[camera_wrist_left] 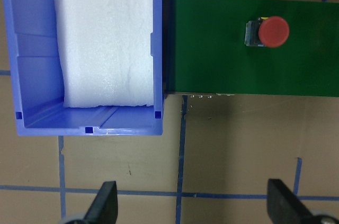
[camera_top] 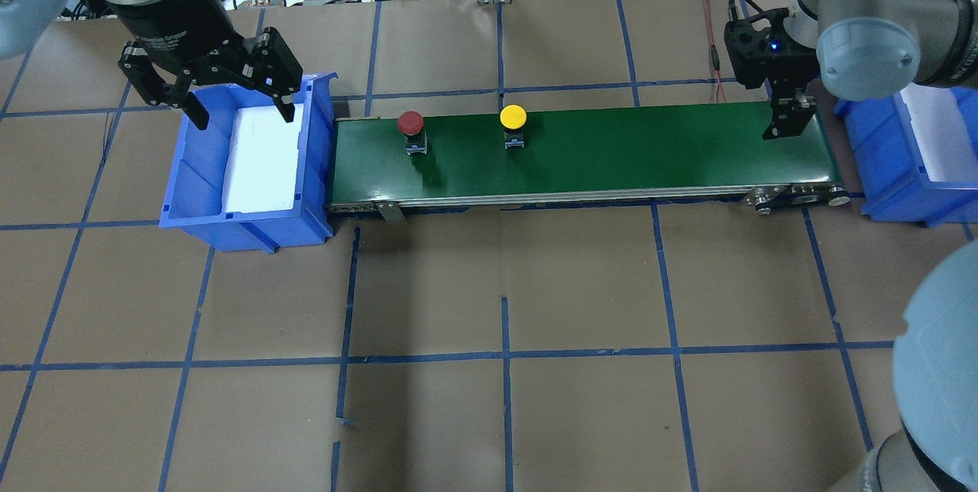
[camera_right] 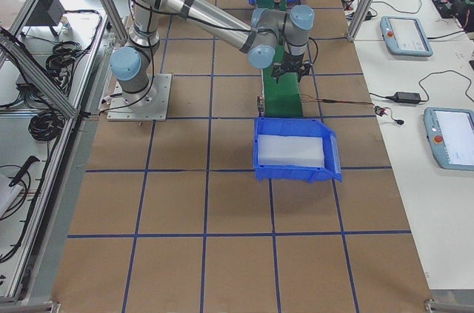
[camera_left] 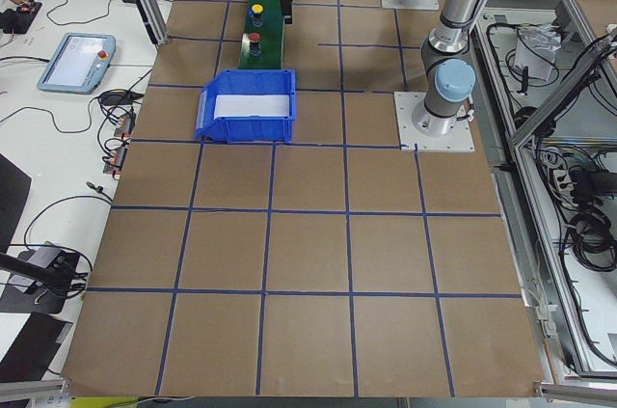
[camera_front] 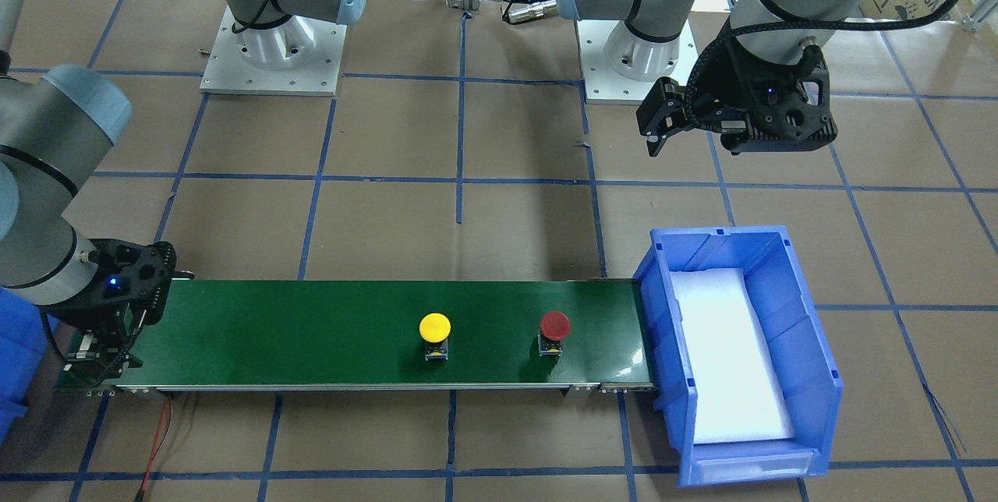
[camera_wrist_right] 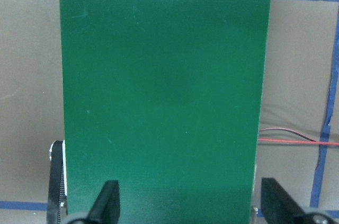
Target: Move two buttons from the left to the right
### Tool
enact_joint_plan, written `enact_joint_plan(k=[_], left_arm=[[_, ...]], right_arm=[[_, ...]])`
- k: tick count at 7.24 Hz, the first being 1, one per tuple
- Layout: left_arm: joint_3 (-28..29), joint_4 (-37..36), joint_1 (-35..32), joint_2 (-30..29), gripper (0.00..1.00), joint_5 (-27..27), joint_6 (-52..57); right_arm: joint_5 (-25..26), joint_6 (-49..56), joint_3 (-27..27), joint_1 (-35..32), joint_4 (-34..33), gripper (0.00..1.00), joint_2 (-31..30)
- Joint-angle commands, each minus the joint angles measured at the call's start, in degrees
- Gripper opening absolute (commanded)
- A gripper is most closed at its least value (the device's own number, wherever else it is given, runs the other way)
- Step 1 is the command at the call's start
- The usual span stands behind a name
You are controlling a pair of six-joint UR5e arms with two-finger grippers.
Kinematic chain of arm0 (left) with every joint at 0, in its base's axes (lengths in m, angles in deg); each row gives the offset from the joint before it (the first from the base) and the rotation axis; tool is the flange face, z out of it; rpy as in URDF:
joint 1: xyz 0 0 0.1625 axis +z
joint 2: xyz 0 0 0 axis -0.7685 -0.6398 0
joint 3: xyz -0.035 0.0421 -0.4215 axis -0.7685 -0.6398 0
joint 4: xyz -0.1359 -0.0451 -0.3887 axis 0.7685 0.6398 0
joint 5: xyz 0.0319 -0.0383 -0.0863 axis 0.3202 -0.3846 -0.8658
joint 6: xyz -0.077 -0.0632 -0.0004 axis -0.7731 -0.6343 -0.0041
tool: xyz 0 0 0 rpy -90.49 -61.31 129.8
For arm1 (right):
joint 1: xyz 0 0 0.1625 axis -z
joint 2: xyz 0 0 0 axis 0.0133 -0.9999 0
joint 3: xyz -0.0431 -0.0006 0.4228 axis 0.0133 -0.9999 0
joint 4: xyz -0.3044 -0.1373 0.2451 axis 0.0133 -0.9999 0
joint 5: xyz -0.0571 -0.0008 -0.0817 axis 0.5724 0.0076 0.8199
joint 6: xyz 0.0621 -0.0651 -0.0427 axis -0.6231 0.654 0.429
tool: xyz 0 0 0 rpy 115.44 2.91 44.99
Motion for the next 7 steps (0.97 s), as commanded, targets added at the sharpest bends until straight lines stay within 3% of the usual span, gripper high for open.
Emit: enact_joint_plan(k=[1,2,7], left_arm=[[-0.9,0.0,-0.1,-0.7,1.00,0.0,0.1],[-0.8,-0.1,-0.1,-0.9,1.00,0.0,-0.1],[-0.8,0.5,-0.4,-0.7,1.00,0.1,0.0]], right_arm=[[-0.2,0.0,-0.1,0.0,-0.1,0.95,0.0],[-0.2,-0.1,0.0,0.0,-0.1,1.00,0.2],[-0.1,-1.7,0.0,0.0,0.0,1.00,-0.2]])
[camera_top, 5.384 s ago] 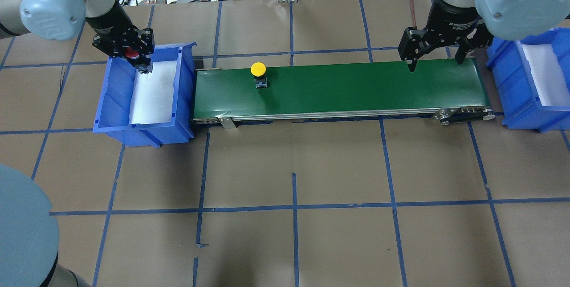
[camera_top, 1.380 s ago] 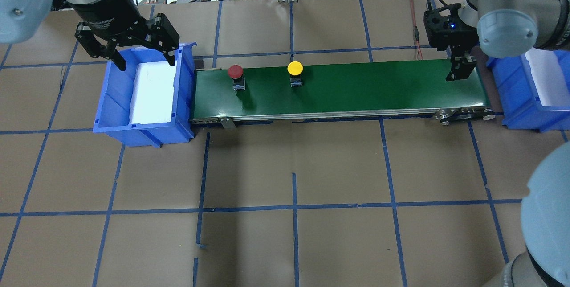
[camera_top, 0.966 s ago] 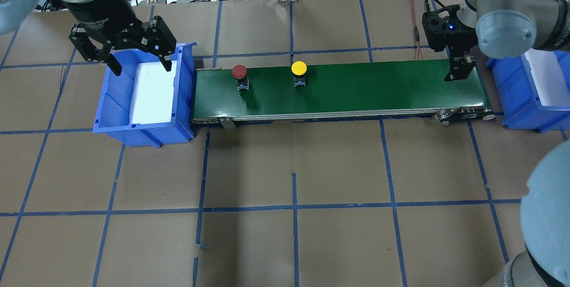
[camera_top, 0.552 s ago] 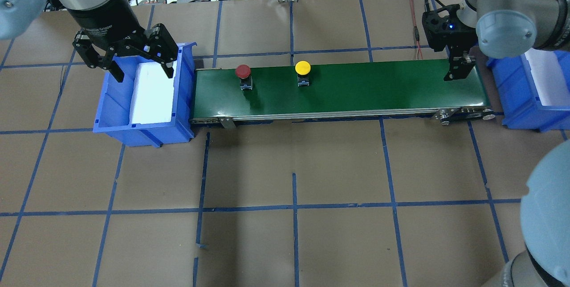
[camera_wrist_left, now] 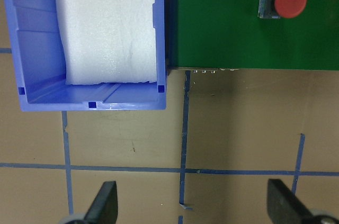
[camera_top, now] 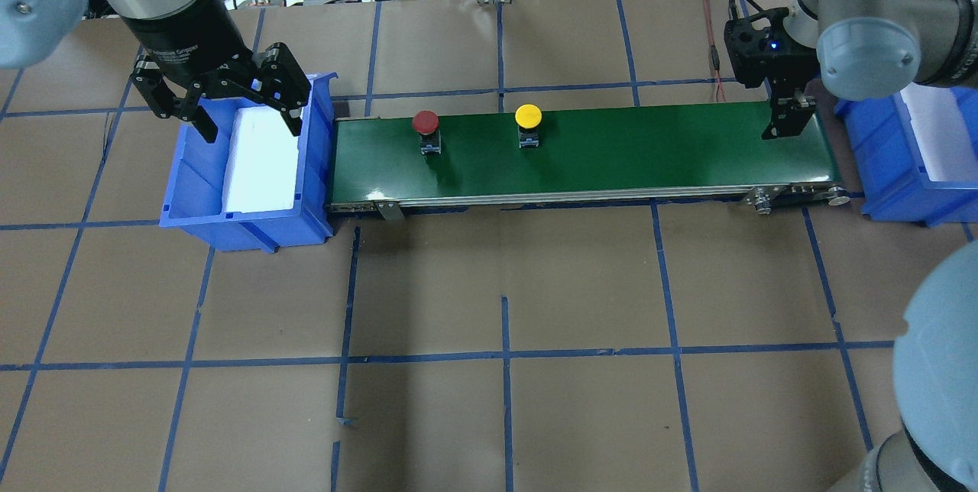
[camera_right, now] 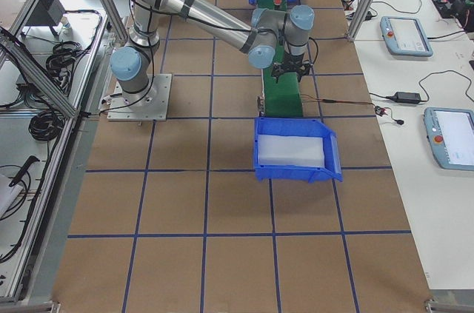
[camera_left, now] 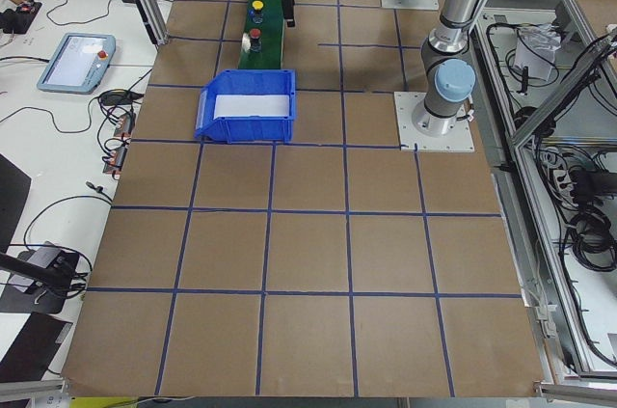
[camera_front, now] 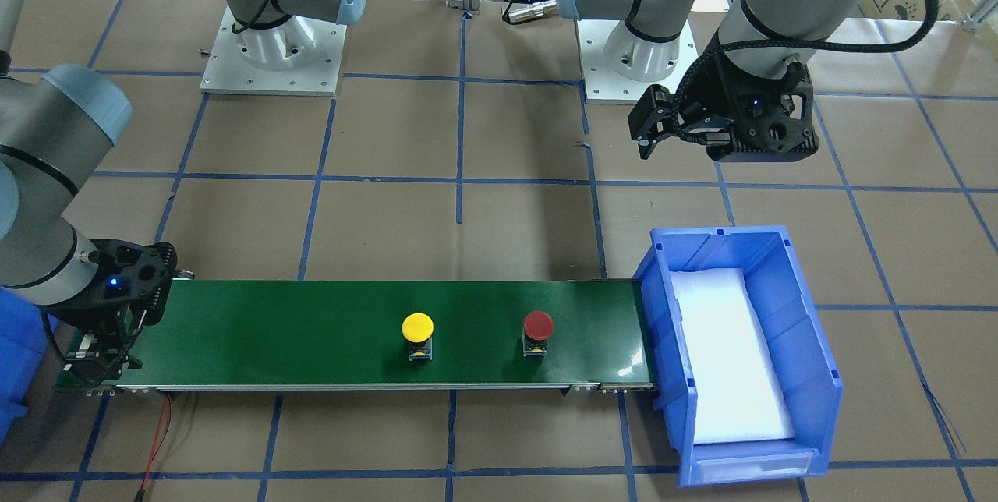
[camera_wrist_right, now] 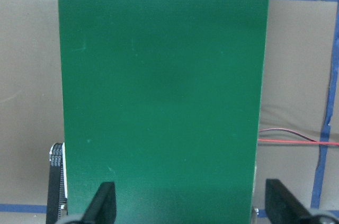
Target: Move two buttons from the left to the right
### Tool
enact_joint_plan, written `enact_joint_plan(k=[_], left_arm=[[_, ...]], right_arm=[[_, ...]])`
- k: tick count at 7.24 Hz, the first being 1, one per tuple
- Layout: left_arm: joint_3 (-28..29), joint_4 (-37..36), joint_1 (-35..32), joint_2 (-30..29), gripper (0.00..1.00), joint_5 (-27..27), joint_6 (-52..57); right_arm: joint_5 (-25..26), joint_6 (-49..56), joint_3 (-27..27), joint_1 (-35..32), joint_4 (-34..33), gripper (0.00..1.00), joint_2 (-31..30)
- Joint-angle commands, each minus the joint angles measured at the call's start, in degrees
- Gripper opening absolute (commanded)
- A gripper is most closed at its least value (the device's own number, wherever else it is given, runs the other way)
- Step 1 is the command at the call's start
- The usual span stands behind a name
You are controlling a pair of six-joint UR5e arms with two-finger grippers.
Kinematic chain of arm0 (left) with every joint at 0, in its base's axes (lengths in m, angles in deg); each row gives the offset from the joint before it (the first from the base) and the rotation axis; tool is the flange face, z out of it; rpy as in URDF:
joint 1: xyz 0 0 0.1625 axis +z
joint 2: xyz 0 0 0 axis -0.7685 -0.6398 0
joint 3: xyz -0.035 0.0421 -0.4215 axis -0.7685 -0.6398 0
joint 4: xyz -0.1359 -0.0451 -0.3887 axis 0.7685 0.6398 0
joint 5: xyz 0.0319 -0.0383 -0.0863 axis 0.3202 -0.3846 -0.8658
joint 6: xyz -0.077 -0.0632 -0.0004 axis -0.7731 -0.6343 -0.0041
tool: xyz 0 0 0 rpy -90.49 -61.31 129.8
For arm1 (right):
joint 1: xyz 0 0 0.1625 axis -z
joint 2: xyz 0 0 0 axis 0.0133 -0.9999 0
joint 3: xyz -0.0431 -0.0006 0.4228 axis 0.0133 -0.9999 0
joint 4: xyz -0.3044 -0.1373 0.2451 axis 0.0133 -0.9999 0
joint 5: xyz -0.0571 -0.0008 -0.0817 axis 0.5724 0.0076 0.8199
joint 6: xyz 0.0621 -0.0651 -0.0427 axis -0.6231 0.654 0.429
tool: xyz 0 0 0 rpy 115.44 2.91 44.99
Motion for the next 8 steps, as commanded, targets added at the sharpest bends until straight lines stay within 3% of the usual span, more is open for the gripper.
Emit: enact_joint_plan(k=[1,8], left_arm=[[0.0,0.1,-0.1,-0.1,1.00,0.1,-0.1],[0.1,-0.1,-0.1,-0.1,1.00,-0.1,-0.5]], right_arm=[[0.2,-1.2,0.0,0.0,0.0,1.00,-0.2],[-2.4,-0.7,0.1,-0.8,0.0,1.00,0.0]])
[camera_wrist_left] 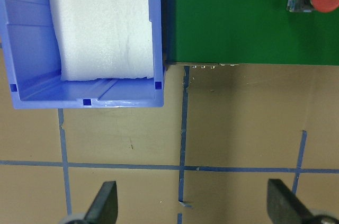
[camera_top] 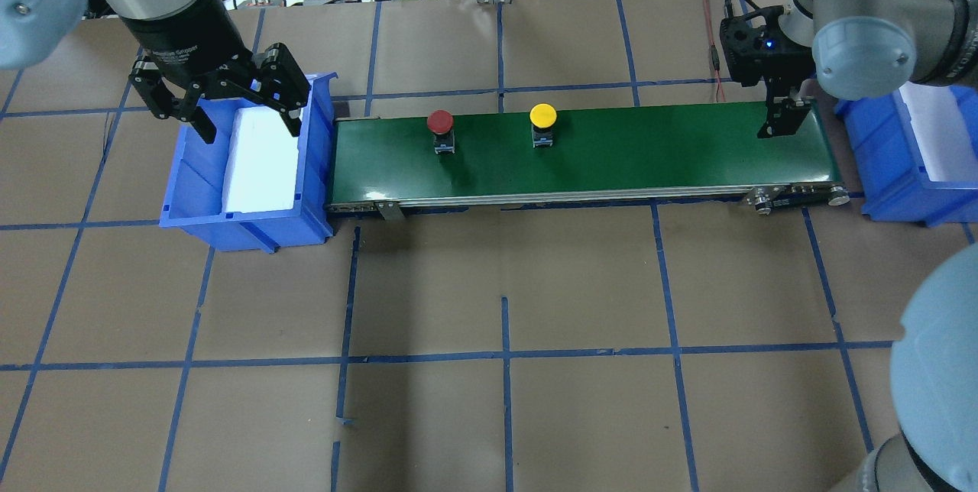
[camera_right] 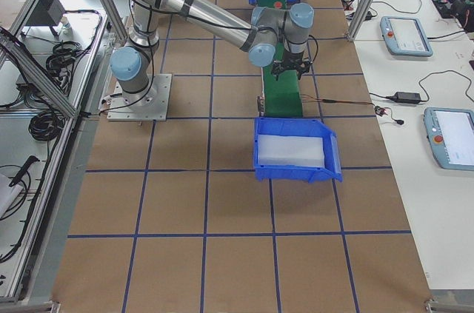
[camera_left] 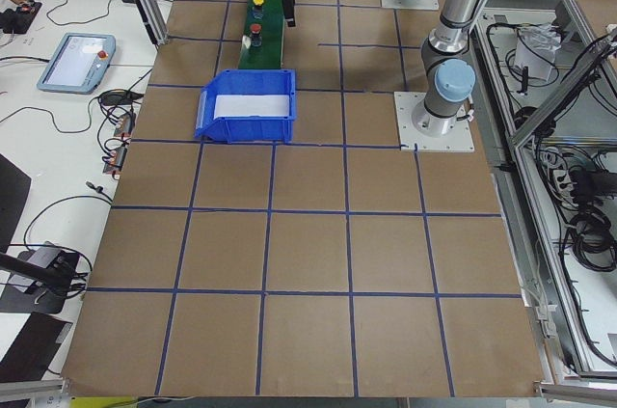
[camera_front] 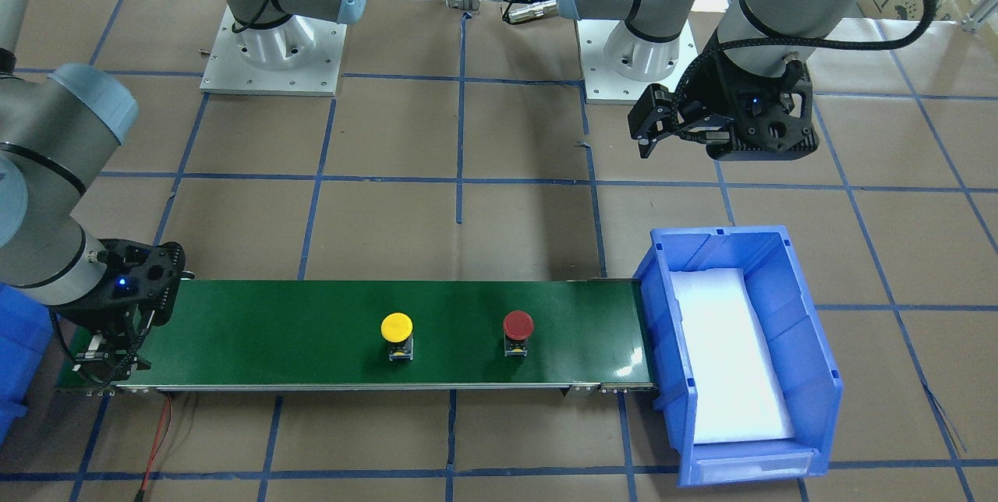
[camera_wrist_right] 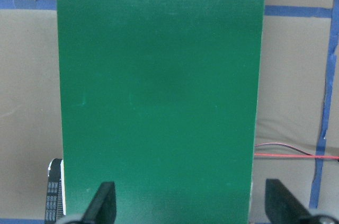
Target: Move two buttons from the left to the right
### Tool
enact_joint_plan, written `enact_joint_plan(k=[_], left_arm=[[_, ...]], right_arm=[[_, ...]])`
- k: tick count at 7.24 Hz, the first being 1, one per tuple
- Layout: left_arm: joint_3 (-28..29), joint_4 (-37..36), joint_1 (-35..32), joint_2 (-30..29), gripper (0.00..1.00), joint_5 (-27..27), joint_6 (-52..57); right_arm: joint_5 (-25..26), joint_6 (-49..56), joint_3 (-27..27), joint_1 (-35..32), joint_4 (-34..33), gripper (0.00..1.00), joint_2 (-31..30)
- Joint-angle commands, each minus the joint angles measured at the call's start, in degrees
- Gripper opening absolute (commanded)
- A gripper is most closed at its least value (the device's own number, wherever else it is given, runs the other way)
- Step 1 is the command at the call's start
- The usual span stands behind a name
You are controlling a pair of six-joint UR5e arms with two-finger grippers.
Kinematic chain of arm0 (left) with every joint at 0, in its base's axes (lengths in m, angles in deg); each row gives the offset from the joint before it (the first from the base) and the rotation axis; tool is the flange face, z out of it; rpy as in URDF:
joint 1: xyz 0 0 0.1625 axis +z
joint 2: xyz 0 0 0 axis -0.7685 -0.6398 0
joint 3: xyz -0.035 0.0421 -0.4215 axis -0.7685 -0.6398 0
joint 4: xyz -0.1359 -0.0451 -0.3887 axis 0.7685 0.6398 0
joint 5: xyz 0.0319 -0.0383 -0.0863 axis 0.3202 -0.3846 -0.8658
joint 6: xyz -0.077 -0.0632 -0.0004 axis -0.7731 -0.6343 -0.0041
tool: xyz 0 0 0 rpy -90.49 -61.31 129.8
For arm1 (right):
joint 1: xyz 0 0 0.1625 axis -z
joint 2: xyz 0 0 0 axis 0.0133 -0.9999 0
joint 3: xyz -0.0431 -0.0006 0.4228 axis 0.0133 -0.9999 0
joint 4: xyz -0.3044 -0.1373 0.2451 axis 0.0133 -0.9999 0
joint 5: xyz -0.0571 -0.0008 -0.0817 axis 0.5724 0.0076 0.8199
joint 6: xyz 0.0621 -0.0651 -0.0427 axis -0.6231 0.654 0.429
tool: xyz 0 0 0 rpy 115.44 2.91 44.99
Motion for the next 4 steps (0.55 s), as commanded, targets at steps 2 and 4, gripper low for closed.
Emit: enact_joint_plan(k=[2,4], left_arm=[[0.0,0.0,0.0,0.1,1.00,0.0,0.0],[0.0,-0.1,0.1,0.0,1.00,-0.2,0.0]], right_arm=[[-2.8,-0.3,0.4,0.0,-0.1,1.00,-0.1],[-2.7,-0.1,0.3,0.0,-0.1,1.00,-0.1]])
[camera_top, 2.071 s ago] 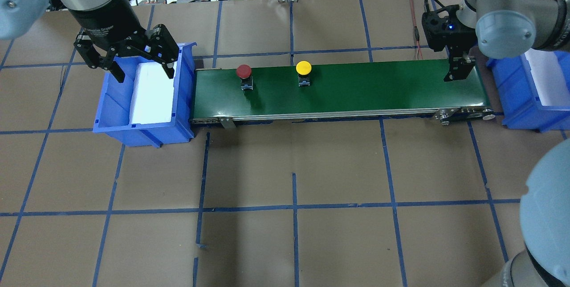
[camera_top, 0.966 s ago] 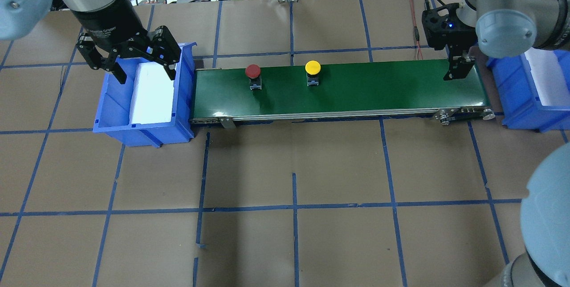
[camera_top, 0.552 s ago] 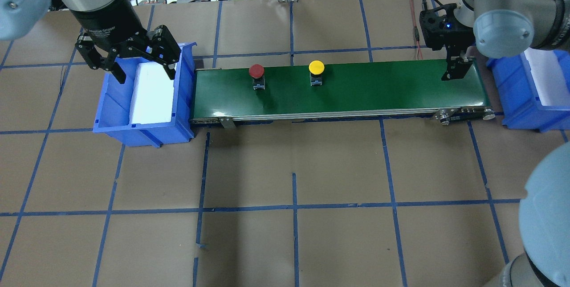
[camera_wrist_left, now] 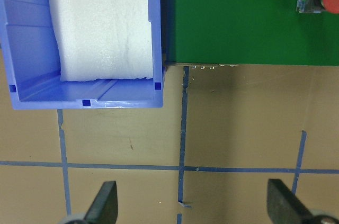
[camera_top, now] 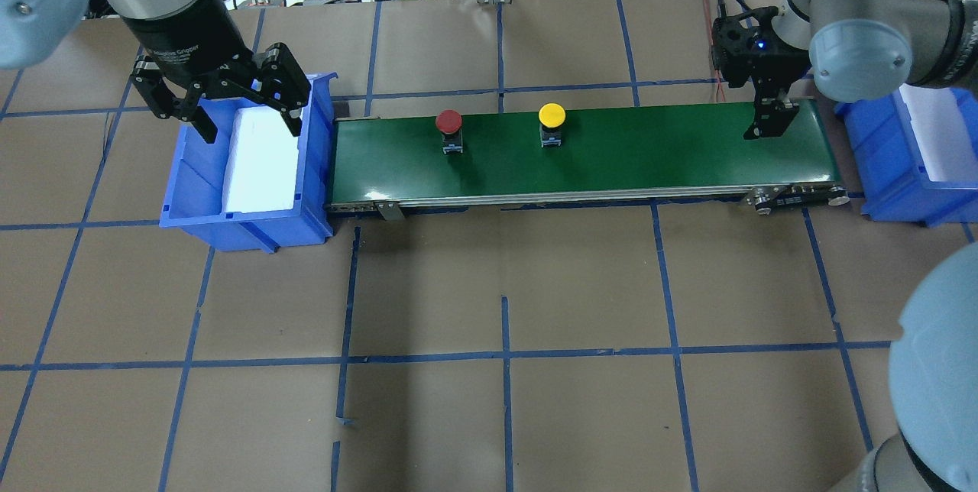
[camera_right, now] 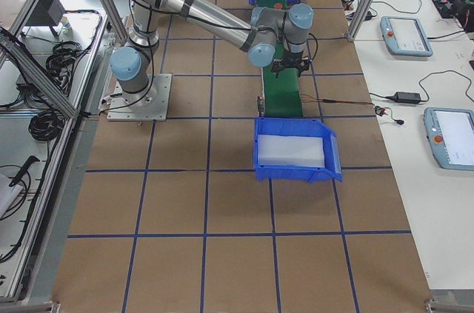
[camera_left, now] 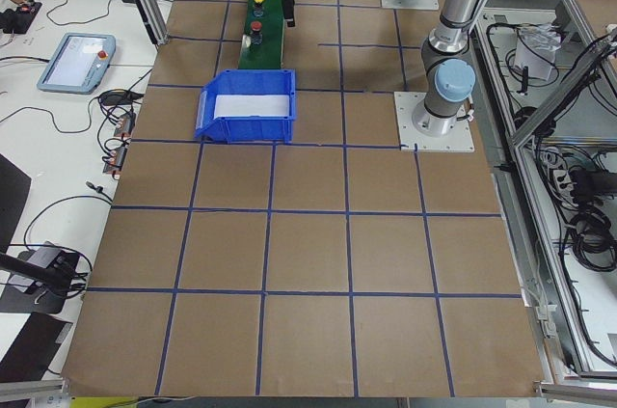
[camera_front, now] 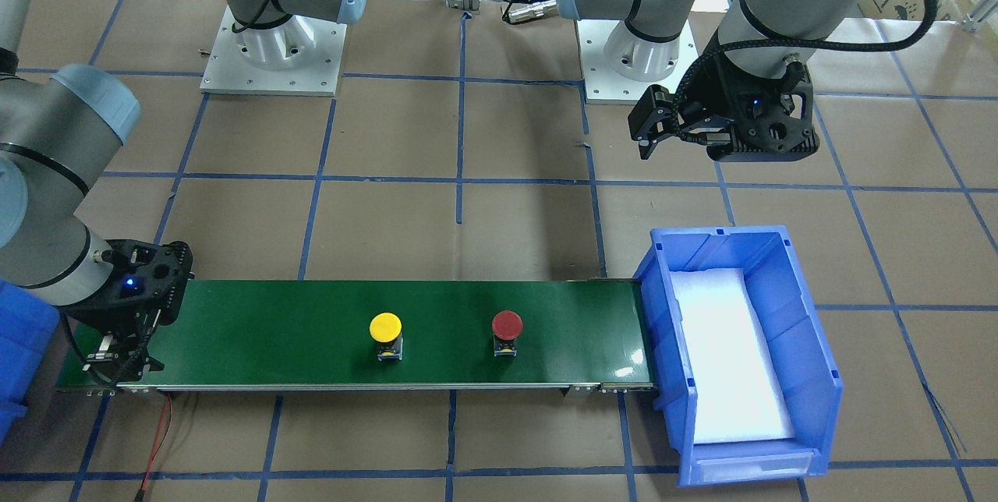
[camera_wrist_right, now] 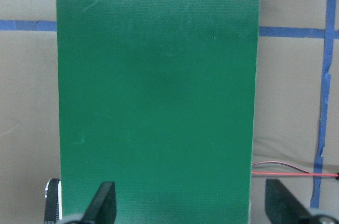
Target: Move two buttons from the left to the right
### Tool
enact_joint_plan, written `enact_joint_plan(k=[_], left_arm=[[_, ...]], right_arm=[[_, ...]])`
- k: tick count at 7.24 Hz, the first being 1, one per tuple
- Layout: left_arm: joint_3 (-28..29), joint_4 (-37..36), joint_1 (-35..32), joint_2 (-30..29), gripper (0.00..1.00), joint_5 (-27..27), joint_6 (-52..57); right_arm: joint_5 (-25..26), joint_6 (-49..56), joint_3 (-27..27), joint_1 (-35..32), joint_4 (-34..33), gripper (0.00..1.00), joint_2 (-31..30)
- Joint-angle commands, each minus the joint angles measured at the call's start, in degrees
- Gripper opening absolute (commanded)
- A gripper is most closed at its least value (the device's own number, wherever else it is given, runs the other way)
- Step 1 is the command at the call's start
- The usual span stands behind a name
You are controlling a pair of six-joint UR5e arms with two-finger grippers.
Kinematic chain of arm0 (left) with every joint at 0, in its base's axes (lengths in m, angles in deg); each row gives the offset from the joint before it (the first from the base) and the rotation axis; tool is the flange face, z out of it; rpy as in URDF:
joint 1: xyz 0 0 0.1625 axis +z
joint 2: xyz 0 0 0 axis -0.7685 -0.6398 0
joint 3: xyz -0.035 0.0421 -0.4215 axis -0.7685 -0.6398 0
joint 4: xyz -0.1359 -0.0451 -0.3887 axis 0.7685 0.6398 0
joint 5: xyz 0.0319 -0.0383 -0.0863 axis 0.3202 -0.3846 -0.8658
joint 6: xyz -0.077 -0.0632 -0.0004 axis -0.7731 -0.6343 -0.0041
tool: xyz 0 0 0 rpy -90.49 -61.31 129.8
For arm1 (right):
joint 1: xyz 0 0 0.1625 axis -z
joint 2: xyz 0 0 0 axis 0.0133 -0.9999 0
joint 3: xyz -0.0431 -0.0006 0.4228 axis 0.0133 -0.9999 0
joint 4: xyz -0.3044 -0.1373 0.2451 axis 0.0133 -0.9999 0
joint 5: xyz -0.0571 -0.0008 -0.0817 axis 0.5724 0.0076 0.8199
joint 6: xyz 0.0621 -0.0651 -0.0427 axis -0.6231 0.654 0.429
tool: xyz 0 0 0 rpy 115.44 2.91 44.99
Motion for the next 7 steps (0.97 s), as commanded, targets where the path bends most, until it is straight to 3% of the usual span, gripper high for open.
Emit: enact_joint_plan(k=[1,7], left_arm=[[0.1,0.0,0.0,-0.1,1.00,0.1,0.0],[0.0,0.0,0.1,-0.1,1.00,-0.1,0.0]], right_arm=[[0.1,0.1,0.0,0.0,0.0,1.00,0.0],[-0.1,-0.5,-0.3,0.0,0.0,1.00,0.1]])
